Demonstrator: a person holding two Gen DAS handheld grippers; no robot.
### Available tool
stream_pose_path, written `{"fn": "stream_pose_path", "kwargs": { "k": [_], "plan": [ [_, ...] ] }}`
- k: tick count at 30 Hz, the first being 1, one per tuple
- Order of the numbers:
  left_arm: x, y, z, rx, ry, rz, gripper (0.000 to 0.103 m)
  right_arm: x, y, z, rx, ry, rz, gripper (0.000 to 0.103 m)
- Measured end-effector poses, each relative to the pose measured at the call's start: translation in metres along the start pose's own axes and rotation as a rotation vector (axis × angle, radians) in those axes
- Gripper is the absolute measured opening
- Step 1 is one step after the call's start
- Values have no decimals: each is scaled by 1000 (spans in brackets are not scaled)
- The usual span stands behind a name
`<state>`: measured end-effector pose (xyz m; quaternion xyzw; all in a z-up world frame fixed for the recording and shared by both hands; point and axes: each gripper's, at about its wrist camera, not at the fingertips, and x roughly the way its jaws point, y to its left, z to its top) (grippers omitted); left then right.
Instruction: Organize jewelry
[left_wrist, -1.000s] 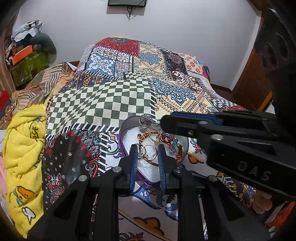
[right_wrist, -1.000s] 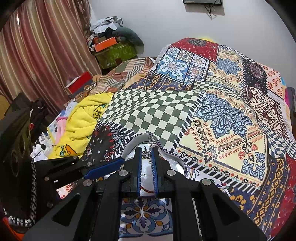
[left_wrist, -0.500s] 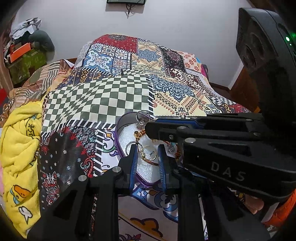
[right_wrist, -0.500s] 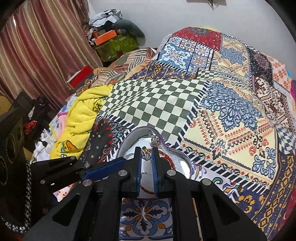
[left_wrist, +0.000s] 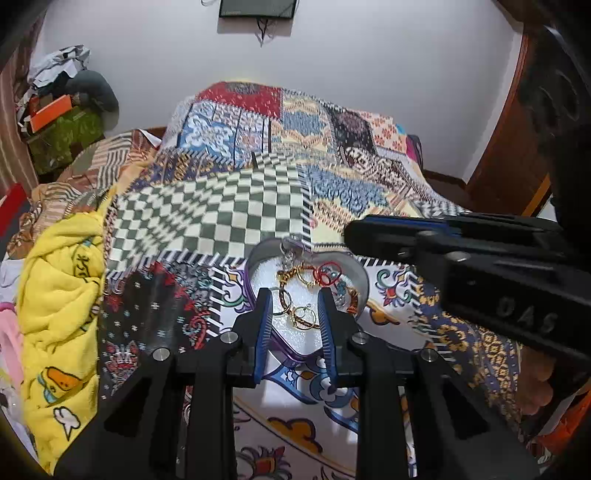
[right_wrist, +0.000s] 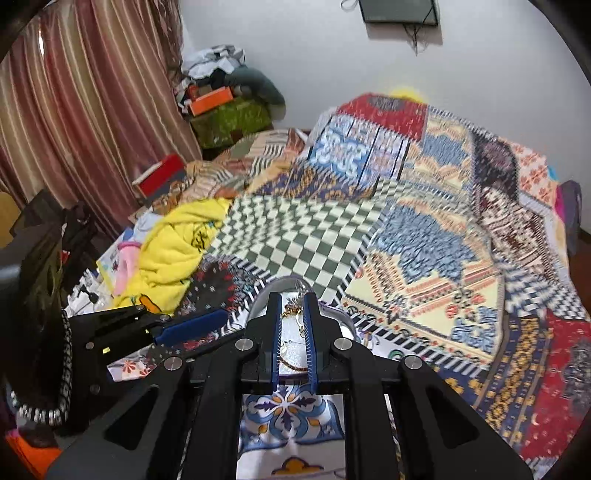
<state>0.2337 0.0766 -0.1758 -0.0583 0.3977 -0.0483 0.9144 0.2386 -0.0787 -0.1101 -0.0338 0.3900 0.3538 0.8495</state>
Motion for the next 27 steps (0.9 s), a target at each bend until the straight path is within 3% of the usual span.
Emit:
{"fn": "stream_pose_path", "kwargs": {
  "k": [9, 14, 17, 19, 21, 27],
  "plan": [
    [-85, -15, 14, 10, -151, 26, 24, -106, 31, 4, -42, -220, -74, 11],
    [-160, -39, 15, 39, -301, 32, 25, -181, 59, -7, -61, -398, -96, 11],
    [-207, -56, 10, 49, -406, 32, 34, -216, 75, -19, -69, -488, -105, 11],
    [-237, -67, 5, 59, -474, 27, 35, -230, 83, -25, -74, -532, -114, 17],
    [-265, -80, -3, 71, -544, 34, 39, -244, 90, -34, -77, -581, -130, 40],
    [-319, -104, -28, 80, -688, 79, 58, -262, 111, -54, -93, -679, -221, 72]
  ]
}}
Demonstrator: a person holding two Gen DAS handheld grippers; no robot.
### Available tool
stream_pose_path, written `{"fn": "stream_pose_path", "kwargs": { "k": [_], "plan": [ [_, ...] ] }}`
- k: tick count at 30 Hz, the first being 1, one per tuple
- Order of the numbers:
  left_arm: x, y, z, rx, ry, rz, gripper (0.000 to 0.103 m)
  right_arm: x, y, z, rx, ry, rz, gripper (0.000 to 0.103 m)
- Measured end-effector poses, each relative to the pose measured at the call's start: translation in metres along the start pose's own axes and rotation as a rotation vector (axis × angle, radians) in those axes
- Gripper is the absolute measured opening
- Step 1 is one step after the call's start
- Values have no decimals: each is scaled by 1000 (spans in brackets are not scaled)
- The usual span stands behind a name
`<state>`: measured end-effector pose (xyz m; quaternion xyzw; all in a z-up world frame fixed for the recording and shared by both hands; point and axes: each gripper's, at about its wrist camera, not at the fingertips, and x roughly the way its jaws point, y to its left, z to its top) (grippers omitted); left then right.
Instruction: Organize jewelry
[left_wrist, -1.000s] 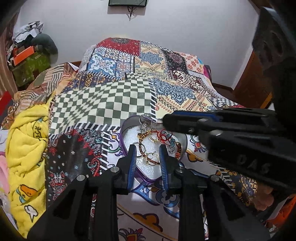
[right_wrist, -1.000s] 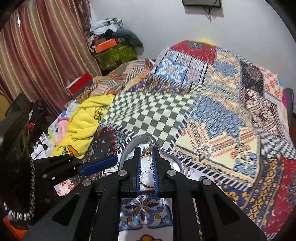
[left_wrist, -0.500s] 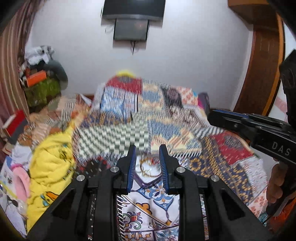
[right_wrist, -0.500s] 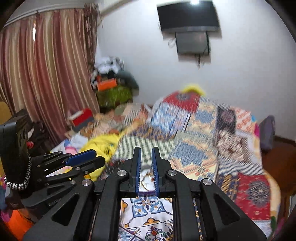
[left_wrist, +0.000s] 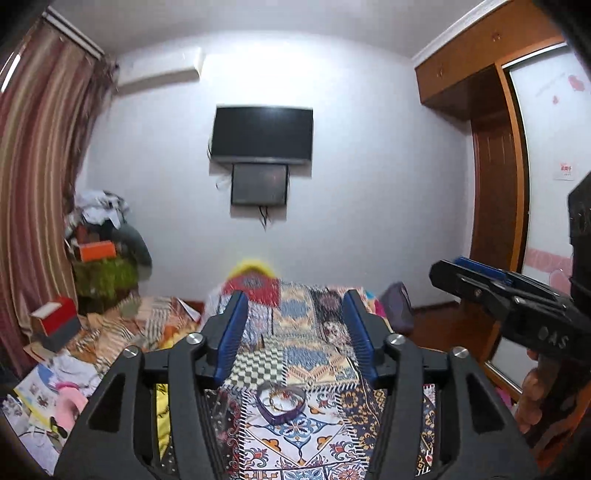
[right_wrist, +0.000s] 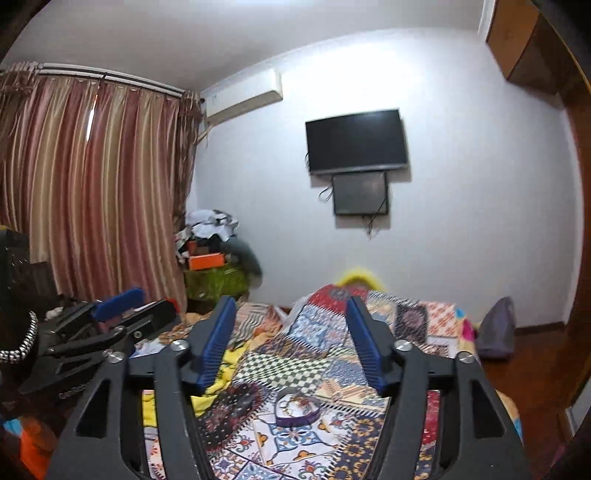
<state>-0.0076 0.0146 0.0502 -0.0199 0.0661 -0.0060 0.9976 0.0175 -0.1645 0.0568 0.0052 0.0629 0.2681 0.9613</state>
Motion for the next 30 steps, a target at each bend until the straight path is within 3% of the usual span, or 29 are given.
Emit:
{"fn": "stream_pose_path", "kwargs": {
  "k": [2, 5, 7, 30],
  "plan": [
    [-11, -4, 0, 3, -22, 24, 78, 0, 1, -3, -2, -18, -32, 84],
    [-23, -9, -2, 7, -51, 49, 97, -2, 3, -7, -5, -37, -90, 98],
    [-24, -9, -3, 10, -50, 71, 99, -3, 2, -8, 2, -41, -103, 102],
    [-23, -14, -12, -14, -17, 88, 102, -20, -1, -18, 3, -2, -112, 103]
  ]
}}
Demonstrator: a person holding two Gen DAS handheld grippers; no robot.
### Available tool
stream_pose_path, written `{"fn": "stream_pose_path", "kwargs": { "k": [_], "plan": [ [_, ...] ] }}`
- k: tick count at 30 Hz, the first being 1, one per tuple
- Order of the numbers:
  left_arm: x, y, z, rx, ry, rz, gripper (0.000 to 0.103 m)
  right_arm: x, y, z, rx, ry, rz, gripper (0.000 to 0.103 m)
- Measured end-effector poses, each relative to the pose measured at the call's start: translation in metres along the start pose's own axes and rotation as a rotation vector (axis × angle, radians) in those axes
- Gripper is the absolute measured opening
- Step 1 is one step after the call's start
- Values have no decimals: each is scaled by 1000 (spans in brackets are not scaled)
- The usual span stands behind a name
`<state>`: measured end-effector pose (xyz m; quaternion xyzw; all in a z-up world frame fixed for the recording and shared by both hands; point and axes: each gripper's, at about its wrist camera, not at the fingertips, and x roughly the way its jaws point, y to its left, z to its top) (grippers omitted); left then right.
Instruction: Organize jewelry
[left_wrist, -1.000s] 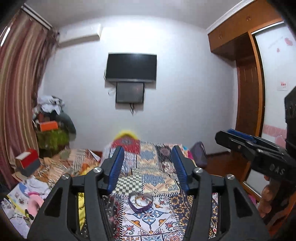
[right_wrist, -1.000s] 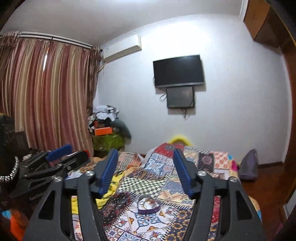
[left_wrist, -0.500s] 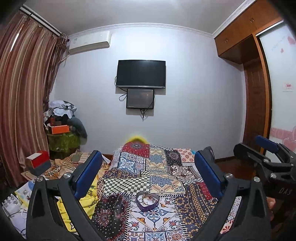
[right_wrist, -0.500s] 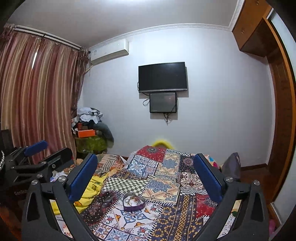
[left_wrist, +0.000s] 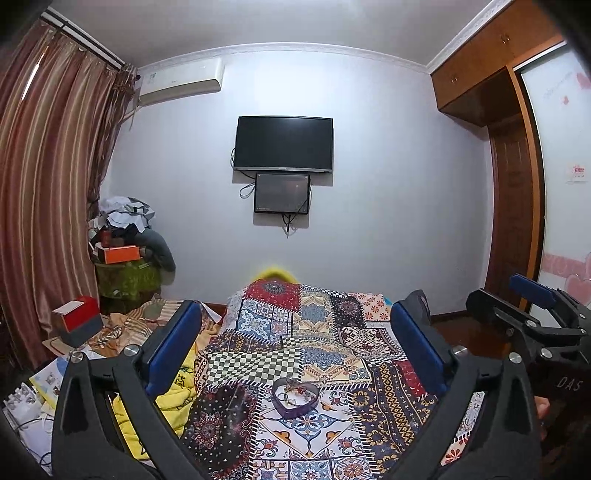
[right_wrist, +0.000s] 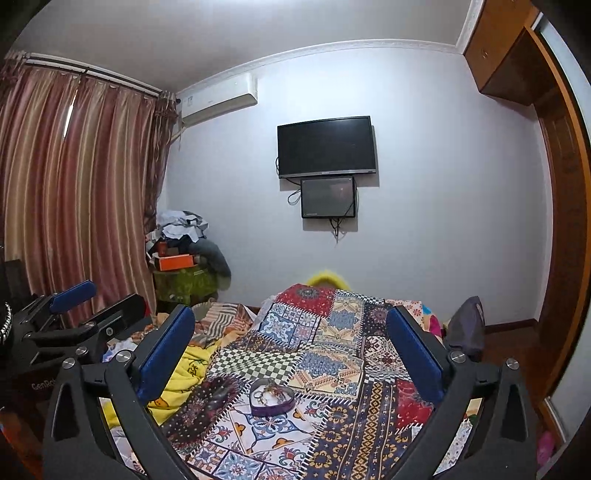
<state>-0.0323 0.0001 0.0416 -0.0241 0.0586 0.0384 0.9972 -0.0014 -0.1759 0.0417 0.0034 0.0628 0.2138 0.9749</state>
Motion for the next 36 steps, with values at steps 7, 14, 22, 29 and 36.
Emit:
{"fn": "stream_pose_path", "kwargs": {
  "k": [7, 14, 22, 29, 36],
  "plan": [
    [2, 3, -1, -8, 10, 9, 102, -3, -3, 3, 8, 7, -1, 103],
    [8, 6, -4, -22, 33, 15, 102, -1, -4, 5, 11, 18, -2, 103],
    [11, 7, -5, -26, 47, 12, 102, 0, -5, 6, 19, 24, -1, 103],
    [13, 5, -5, -24, 53, 3, 102, 0, -7, 5, 27, 31, -3, 103],
    [15, 6, -5, -32, 62, -10, 102, 1, -9, 5, 35, 34, -6, 103]
  ]
}}
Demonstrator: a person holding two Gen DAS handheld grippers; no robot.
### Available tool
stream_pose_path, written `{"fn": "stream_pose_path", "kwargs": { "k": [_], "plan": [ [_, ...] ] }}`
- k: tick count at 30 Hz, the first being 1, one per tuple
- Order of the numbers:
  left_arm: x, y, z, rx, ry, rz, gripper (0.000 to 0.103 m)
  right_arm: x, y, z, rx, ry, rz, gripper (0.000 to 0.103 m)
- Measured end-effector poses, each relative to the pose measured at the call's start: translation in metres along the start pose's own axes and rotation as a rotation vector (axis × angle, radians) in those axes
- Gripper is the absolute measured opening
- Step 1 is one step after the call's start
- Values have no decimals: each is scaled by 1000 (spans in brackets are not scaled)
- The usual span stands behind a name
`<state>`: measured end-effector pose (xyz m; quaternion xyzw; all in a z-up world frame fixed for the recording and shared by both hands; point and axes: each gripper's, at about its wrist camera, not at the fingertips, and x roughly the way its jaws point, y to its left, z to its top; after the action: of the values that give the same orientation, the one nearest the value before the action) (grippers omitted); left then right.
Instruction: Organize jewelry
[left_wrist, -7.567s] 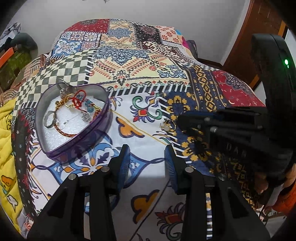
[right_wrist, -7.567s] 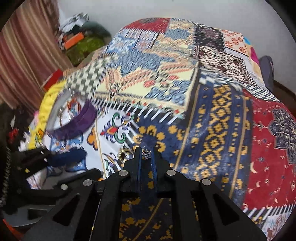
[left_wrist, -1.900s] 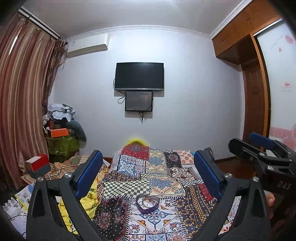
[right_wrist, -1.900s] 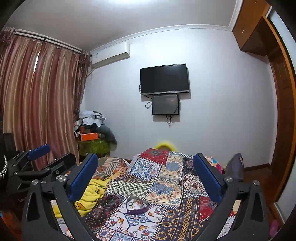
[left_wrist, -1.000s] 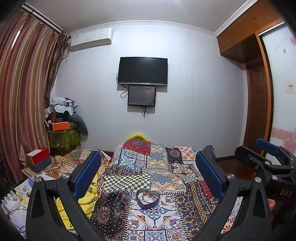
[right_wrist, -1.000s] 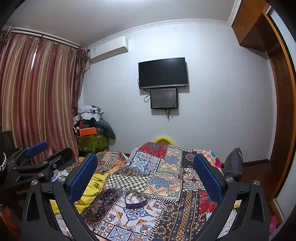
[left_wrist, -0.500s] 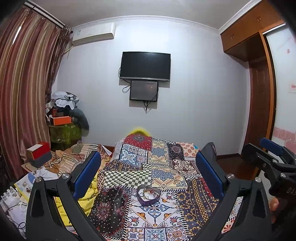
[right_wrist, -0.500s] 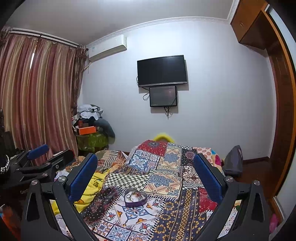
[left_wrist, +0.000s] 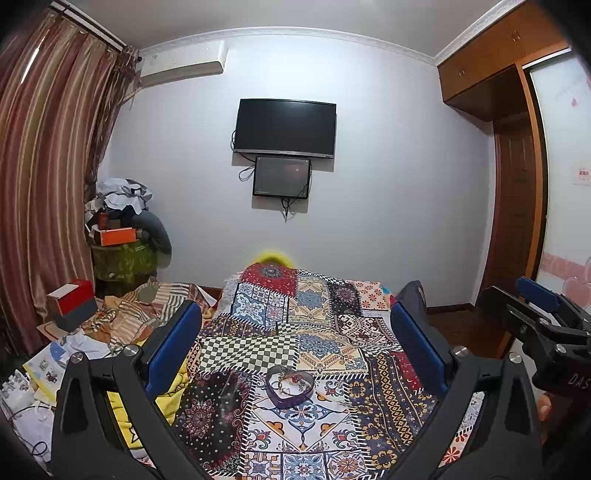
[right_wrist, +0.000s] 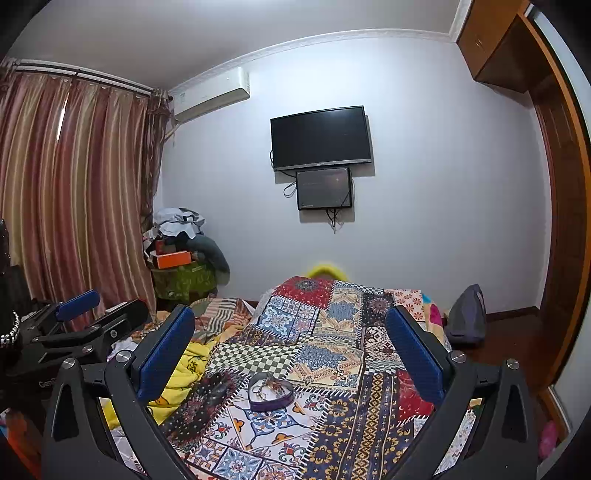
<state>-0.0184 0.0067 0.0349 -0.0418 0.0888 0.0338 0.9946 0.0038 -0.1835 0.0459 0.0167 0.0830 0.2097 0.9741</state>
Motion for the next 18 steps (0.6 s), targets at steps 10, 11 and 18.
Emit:
{"fn": "stream_pose_path", "kwargs": {
  "k": [10, 11, 18],
  "plan": [
    [3, 0, 0, 12, 6, -5, 102, 1, -2, 0, 5, 0, -3, 103],
    [3, 0, 0, 12, 5, -4, 102, 1, -2, 1, 5, 2, -4, 103],
    [4, 0, 0, 8, 11, -11, 102, 2, -2, 0, 4, 4, -4, 103]
  ]
}}
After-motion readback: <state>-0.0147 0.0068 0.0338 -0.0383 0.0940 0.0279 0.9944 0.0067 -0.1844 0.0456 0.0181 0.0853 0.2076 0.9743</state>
